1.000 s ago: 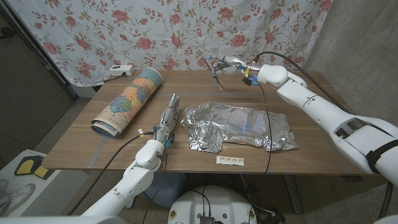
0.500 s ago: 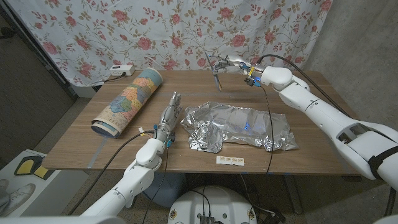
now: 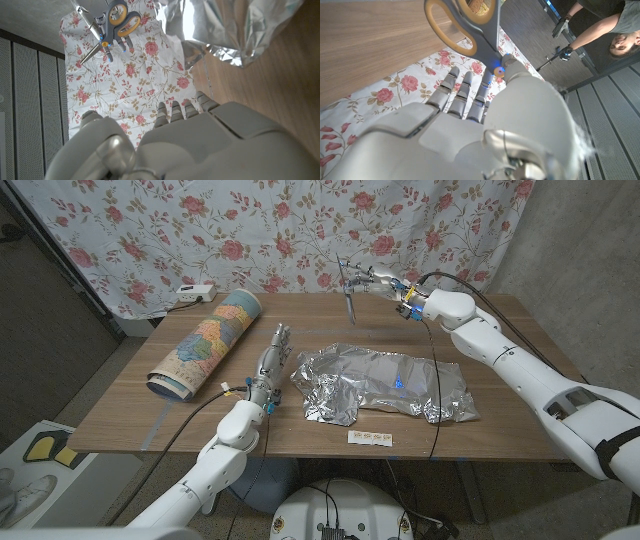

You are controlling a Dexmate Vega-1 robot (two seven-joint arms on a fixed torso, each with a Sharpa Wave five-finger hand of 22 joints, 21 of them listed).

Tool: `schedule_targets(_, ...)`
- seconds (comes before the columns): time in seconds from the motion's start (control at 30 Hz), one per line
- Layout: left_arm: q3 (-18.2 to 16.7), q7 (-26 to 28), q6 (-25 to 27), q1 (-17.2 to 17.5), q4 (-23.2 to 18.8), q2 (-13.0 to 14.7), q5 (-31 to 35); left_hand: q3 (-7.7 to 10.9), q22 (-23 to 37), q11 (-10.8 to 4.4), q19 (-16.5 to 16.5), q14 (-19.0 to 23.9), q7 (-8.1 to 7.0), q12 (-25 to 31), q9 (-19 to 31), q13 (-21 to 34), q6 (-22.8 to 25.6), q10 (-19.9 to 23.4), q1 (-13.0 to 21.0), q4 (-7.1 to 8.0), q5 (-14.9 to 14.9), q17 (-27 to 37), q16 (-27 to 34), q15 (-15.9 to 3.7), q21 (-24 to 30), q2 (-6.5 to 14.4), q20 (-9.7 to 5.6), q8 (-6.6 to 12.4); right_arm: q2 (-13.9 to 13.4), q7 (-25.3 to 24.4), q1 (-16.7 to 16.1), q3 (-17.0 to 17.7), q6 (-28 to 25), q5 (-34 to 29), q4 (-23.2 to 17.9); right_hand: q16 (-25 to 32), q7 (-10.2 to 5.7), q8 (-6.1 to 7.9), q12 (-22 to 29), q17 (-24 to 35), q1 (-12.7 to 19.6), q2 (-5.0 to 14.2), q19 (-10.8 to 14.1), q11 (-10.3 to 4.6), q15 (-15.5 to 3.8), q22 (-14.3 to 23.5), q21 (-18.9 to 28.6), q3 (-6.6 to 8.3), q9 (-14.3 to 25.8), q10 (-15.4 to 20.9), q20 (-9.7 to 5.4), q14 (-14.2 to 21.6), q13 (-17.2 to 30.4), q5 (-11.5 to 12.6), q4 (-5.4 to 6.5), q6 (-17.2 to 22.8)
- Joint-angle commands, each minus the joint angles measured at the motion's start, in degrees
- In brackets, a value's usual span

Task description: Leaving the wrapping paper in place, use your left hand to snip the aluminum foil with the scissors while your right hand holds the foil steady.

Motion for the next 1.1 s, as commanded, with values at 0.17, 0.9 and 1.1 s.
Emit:
schedule_targets(0.17, -1.66, 1.08, -1.98, 2.13, -2.17, 0.77, 0.33, -0.25, 0.16, -0.03, -0.20, -0.32, 0.17, 0.52, 0.15, 0.17, 0.53, 0.81, -0.20, -0.27, 0.13, 0.21, 0.46, 0.08, 0.54, 0.34, 0.26, 0.17, -0.97, 2.41, -2.31, 1.39, -0.20, 4.23, -2.36, 0.42, 0.04, -0.23, -0.01, 0.43, 0.36, 0.41, 0.27, -4.72, -10.64, 0.08, 0.02, -0.45, 0.07, 5.28, -0.13, 0.37, -0.14, 0.64, -0.11, -0.15)
schedule_targets(0.9, -2.78, 0.64, -2.81, 2.61, -6.02, 1.70, 0.78, 1.24, 0.15, -0.98, -1.53, -2.63, -1.16, 0.49, 0.15, 0.12, 15.35, 0.80, 1.87, -1.62, -0.29, 0.14, 0.11, -0.39, 0.22, 2.29, -0.10, 3.87, 1.05, 4.14, -5.16, 1.85, 3.10, 7.95, -5.51, 0.49, 0.04, 0.12, 0.05, 0.92, 0.52, 0.26, 0.27, -4.68, -10.70, 0.09, -0.04, -0.80, 0.06, 5.93, 0.49, 0.49, -0.80, 0.97, -0.19, 0.87)
schedule_targets(1.1, -2.84, 2.39, -2.64, 2.68, -6.86, 1.76, 3.28, 5.65, 0.10, -1.34, -2.13, -3.33, -1.03, 0.41, 0.14, 0.09, 20.78, 0.41, 7.56, -4.36, -0.62, 0.08, 0.23, -0.05, 0.26, 5.92, 0.43, 4.46, 0.84, 3.47, -5.69, 1.98, 3.10, 7.82, -6.67, 0.59, -0.10, 0.23, 0.10, 1.15, 0.61, 0.24, 0.39, -4.67, -10.72, 0.09, -0.02, -0.93, 0.06, 6.14, 0.59, 0.72, -1.01, 1.12, -0.20, 1.37)
